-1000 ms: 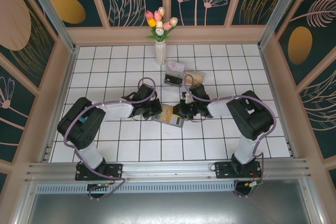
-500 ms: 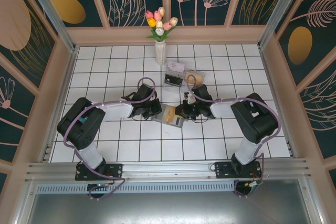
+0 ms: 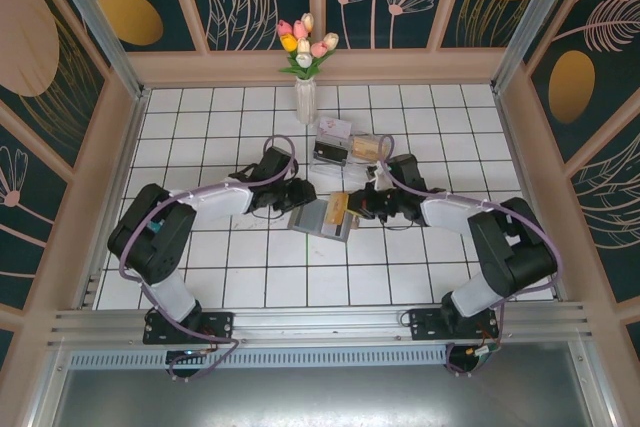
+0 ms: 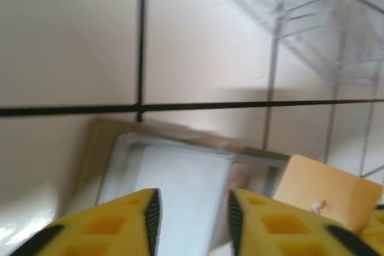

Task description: Take the credit cards out of the card holder

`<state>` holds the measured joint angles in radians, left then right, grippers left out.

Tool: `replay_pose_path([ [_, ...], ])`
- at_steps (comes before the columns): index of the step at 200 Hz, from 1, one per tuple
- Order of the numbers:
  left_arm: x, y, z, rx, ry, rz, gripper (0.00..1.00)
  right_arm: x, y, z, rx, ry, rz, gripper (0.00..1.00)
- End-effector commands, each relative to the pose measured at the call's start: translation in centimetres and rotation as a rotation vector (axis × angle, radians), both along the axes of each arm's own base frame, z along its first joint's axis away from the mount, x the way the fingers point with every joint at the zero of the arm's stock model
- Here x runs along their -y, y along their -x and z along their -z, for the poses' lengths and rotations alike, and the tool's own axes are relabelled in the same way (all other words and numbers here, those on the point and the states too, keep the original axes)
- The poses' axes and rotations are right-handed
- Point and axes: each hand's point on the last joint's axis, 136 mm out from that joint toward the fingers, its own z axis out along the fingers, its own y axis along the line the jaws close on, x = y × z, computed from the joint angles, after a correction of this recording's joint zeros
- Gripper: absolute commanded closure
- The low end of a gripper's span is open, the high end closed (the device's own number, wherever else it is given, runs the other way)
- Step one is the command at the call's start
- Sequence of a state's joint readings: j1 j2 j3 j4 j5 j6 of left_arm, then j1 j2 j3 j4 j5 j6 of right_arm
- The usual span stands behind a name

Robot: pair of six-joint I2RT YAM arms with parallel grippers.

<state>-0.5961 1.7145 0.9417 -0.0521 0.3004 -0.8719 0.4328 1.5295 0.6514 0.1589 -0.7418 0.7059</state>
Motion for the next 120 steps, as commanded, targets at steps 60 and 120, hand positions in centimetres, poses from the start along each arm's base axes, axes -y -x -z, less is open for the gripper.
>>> replay_pose_path([
  [60, 3.1, -0.8, -9.5, 0.107, 0.393, 0.132, 0.14, -1.2, -1.1, -8.0, 0.149, -0.262, -0.091, 1.0],
  [120, 4.4, -0.5, -11.3, 0.097, 0.521, 0.213, 0.25, -1.5, -1.6, -12.5, 0.209, -0.399, -0.131, 1.0],
])
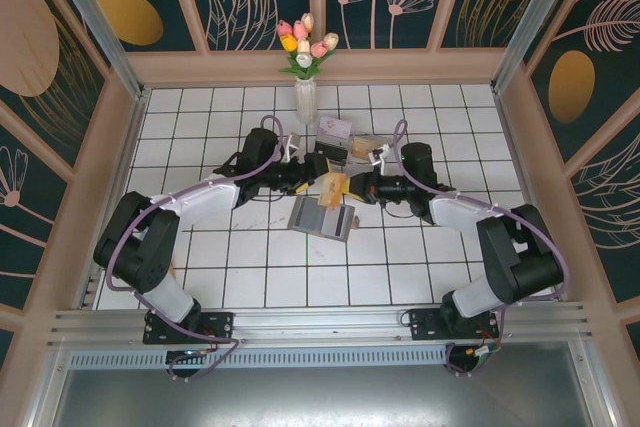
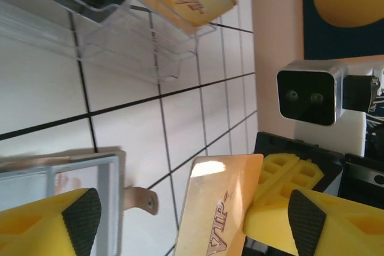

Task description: Take the credit cards out of the card holder

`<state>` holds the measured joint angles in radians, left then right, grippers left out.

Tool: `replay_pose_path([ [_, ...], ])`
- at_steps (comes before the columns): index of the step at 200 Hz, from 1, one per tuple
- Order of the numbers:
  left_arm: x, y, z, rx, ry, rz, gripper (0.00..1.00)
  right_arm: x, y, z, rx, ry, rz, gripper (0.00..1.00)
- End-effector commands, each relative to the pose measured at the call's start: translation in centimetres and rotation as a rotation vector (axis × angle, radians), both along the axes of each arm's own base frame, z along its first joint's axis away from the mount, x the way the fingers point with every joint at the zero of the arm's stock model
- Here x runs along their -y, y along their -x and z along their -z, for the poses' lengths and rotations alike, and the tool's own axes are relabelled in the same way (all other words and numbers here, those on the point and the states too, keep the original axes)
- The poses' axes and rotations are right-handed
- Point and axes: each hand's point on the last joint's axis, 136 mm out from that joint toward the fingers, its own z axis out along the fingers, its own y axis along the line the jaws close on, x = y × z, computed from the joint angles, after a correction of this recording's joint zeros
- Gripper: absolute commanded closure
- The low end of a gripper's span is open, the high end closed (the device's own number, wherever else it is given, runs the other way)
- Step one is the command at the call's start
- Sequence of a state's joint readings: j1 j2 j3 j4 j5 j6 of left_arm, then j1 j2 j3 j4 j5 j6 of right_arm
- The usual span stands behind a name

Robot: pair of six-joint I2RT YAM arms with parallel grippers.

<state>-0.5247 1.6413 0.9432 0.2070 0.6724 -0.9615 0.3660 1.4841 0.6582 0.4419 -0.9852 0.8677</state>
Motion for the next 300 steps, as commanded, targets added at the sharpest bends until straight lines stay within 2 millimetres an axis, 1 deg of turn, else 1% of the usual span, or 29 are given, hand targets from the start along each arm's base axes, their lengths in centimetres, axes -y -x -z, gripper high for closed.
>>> replay_pose_path([
  [1, 1.0, 0.2, -2.1, 0.027, 0.108, 0.064, 0.25, -0.6, -0.3, -4.7, 0.109, -0.108, -0.054, 1.0],
  [9, 1.2, 0.3, -2.5, 0.03, 0.132, 0.073, 0.31, -0.7, -0.3, -5.1, 0.115, -0.119, -0.06, 1.0],
  [19, 1.3, 0.4, -3.0, 0.035, 0.156, 0.083, 0.42, -0.8, -0.5, -5.6, 0.122, -0.132, -0.063, 1.0],
  [38, 1.4, 0.5, -3.9, 0.047, 0.195, 0.085, 0.59, -0.9, -0.6, -6.3, 0.133, -0.154, -0.067, 1.0],
  [49, 1.3, 0.6, -4.6, 0.06, 0.219, 0.081, 0.69, -0.9, -0.6, -6.4, 0.132, -0.16, -0.071, 1.0],
  [60, 1.4, 0.6, -5.5, 0.079, 0.235, 0.084, 0.82, -0.9, -0.5, -6.6, 0.136, -0.166, -0.071, 1.0],
  [72, 1.3, 0.5, -6.2, 0.093, 0.243, 0.072, 0.92, -0.8, -0.6, -6.8, 0.135, -0.166, -0.061, 1.0],
  [74, 1.2, 0.5, -6.3, 0.096, 0.245, 0.07, 0.93, -0.8, -0.6, -6.8, 0.136, -0.167, -0.056, 0.99],
  [84, 1.2, 0.4, -6.8, 0.101, 0.259, 0.061, 0.98, -0.6, -0.9, -7.2, 0.138, -0.168, -0.019, 0.83],
  [85, 1.2, 0.4, -6.9, 0.102, 0.261, 0.061, 0.99, -0.5, -0.9, -7.2, 0.137, -0.168, -0.015, 0.83],
  [86, 1.2, 0.4, -6.9, 0.103, 0.262, 0.06, 0.99, -0.5, -1.0, -7.3, 0.138, -0.169, -0.01, 0.8],
  [88, 1.2, 0.4, -7.1, 0.106, 0.267, 0.058, 1.0, -0.5, -1.1, -7.4, 0.138, -0.17, 0.0, 0.77],
  [98, 1.1, 0.2, -7.8, 0.114, 0.284, 0.044, 1.0, -0.2, -1.7, -8.0, 0.142, -0.18, 0.052, 0.64],
  [119, 0.8, -0.3, -8.7, 0.129, 0.296, -0.004, 1.0, 0.1, -2.5, -9.6, 0.149, -0.245, 0.138, 0.48],
  [126, 0.6, -0.5, -9.1, 0.133, 0.302, -0.025, 1.0, 0.1, -2.8, -10.0, 0.148, -0.271, 0.168, 0.45],
  [137, 0.3, -0.8, -9.8, 0.139, 0.322, -0.055, 1.0, 0.0, -3.1, -10.5, 0.145, -0.299, 0.193, 0.44],
  [156, -0.3, -1.2, -10.9, 0.156, 0.332, -0.111, 1.0, -1.3, -3.3, -11.1, 0.135, -0.315, 0.176, 0.46],
  [170, -0.8, -1.7, -11.4, 0.18, 0.31, -0.154, 1.0, -2.4, -3.1, -11.2, 0.133, -0.316, 0.148, 0.47],
  [182, -1.2, -2.1, -11.8, 0.198, 0.292, -0.185, 1.0, -3.0, -3.3, -11.1, 0.127, -0.315, 0.141, 0.48],
  [194, -1.5, -2.2, -12.2, 0.211, 0.29, -0.206, 1.0, -3.3, -3.3, -11.3, 0.131, -0.323, 0.13, 0.52],
  [218, -1.7, -2.5, -12.3, 0.21, 0.289, -0.225, 1.0, -3.4, -3.2, -12.1, 0.158, -0.362, 0.115, 0.6],
  [236, -1.5, -2.3, -12.7, 0.201, 0.323, -0.215, 1.0, -3.5, -2.9, -12.7, 0.181, -0.388, 0.1, 0.67],
  [261, -1.2, -2.0, -13.2, 0.19, 0.362, -0.193, 1.0, -3.7, -2.8, -13.0, 0.188, -0.412, 0.09, 0.7],
  [276, -1.2, -2.0, -13.3, 0.19, 0.361, -0.197, 1.0, -3.7, -3.0, -12.8, 0.184, -0.41, 0.092, 0.73],
  [300, -1.2, -1.9, -13.3, 0.185, 0.356, -0.197, 1.0, -3.8, -2.9, -13.0, 0.197, -0.414, 0.082, 0.75],
])
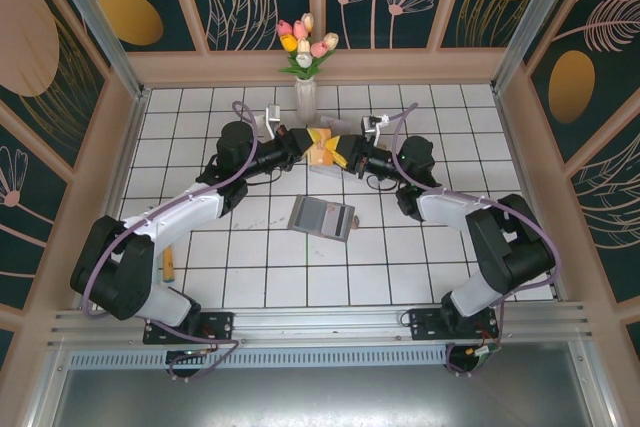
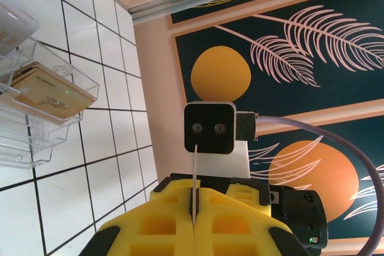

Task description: Take the credit cards out of the card holder

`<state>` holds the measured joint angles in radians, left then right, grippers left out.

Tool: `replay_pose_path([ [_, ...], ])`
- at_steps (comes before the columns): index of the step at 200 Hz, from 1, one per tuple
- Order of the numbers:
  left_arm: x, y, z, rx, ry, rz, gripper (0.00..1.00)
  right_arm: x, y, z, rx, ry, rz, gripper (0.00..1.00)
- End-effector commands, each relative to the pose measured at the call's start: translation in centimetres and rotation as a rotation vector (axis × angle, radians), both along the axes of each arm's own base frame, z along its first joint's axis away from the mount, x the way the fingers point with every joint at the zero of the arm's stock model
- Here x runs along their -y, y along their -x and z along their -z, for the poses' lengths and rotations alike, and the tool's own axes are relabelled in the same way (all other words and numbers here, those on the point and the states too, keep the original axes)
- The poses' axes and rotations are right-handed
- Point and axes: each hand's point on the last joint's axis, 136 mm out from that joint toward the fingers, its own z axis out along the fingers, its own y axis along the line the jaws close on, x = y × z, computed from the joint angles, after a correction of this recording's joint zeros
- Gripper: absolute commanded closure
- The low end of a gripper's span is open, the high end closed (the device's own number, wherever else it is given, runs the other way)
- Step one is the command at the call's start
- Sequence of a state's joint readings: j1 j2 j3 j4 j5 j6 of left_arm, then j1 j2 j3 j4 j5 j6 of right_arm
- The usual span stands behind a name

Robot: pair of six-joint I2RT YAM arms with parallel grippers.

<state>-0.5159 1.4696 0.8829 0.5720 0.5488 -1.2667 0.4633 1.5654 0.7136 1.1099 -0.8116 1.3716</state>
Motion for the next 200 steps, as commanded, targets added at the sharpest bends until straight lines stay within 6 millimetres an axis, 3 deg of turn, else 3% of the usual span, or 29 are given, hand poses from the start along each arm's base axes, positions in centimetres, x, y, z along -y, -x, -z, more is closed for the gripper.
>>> replay_pose_path([
  [1, 0.0, 0.1, -1.6, 0.028, 0.034, 0.01, 1.0, -0.3, 0.3, -2.5, 0.099, -0.05, -0.02, 0.76],
  [48, 0.1, 0.5, -1.7, 0.022, 0.044, 0.024, 1.0, -0.3, -0.1, -2.2, 0.108, -0.038, -0.025, 0.83],
  [77, 0.0, 0.6, -1.6, 0.013, 0.041, 0.025, 1.0, -0.4, -0.3, -2.0, 0.113, -0.026, -0.031, 0.96],
  [96, -0.2, 0.3, -1.0, 0.001, -0.005, 0.002, 0.79, 0.0, -0.6, -1.7, 0.127, 0.004, -0.015, 1.0],
  [126, -2.1, -0.6, 2.0, -0.061, -0.158, -0.077, 0.3, 1.5, -1.8, -0.1, 0.182, 0.184, 0.053, 1.0],
  [134, -2.6, -0.7, 2.7, -0.064, -0.188, -0.08, 0.21, 2.1, -2.1, 0.2, 0.23, 0.253, 0.073, 1.0],
  [168, -6.0, -0.9, 4.9, -0.083, -0.253, -0.141, 0.06, 5.2, -4.0, 1.4, 0.325, 0.561, 0.153, 1.0],
  [200, -9.5, -0.8, 7.3, -0.135, -0.304, -0.207, 0.01, 7.1, -6.0, 1.8, 0.398, 0.806, 0.152, 1.0],
])
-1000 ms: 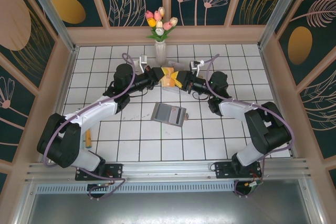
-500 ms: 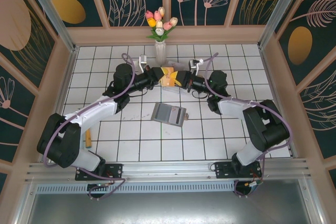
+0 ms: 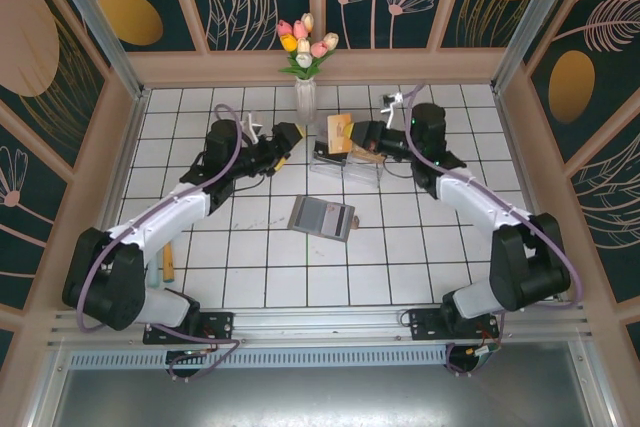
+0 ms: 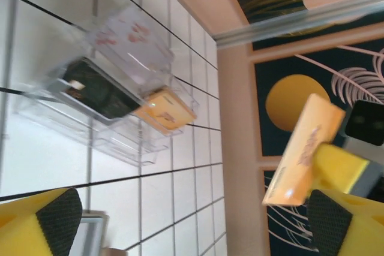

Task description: Take the credit cards out of the card holder

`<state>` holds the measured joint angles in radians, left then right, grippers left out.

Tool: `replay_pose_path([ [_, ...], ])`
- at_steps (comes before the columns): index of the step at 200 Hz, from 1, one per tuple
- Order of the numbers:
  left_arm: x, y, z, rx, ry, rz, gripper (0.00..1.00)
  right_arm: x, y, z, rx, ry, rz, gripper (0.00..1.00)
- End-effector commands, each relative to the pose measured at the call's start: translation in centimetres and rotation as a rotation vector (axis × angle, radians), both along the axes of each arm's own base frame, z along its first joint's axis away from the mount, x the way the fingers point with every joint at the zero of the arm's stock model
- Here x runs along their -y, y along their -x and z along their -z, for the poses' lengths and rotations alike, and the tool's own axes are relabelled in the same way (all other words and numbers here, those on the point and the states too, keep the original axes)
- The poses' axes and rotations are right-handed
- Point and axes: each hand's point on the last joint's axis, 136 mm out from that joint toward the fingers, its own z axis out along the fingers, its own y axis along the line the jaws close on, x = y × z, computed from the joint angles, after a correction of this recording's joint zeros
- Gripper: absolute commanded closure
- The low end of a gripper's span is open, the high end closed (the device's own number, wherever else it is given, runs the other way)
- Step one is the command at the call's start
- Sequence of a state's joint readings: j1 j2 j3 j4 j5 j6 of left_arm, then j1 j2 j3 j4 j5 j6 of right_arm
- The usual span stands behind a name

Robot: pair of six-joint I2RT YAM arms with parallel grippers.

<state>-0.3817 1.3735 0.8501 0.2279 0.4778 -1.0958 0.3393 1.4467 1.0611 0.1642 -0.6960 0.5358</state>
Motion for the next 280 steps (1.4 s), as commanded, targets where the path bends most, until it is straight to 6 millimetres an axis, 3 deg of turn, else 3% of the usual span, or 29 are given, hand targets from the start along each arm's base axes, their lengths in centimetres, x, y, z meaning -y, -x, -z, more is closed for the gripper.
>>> replay_pose_path([
  [1, -2.7, 0.6, 2.3, -0.032, -0.073, -0.043, 0.02, 2.3, -0.4, 3.0, 0.032, 0.303, 0.007, 1.0],
  [20, -4.8, 0.8, 3.9, -0.058, -0.101, -0.086, 0.01, 4.3, -2.1, 3.2, 0.105, 0.472, 0.043, 1.0],
  [41, -6.2, 1.2, 5.1, -0.074, -0.136, -0.1, 0.01, 4.7, -2.3, 2.5, 0.301, 0.57, -0.025, 1.0],
  [62, -6.8, 1.5, 5.4, -0.067, -0.151, -0.093, 0.02, 4.6, -1.9, 2.3, 0.461, 0.642, -0.106, 1.0],
  [87, -6.9, 1.7, 5.7, -0.064, -0.167, -0.081, 0.01, 5.3, -2.8, 2.3, 0.546, 0.739, -0.117, 1.0],
  [169, -6.9, 1.6, 7.3, -0.107, -0.179, -0.064, 0.02, 6.3, -5.1, 9.0, 0.42, 0.983, -0.366, 1.0],
  [215, -6.9, 1.6, 8.7, -0.152, -0.192, -0.061, 0.02, 5.3, -5.0, 9.8, 0.508, 0.965, -0.465, 1.0],
  [280, -7.1, 0.8, 9.3, -0.189, -0.182, -0.101, 0.02, 5.8, -4.7, 12.1, 0.541, 0.979, -0.568, 1.0],
])
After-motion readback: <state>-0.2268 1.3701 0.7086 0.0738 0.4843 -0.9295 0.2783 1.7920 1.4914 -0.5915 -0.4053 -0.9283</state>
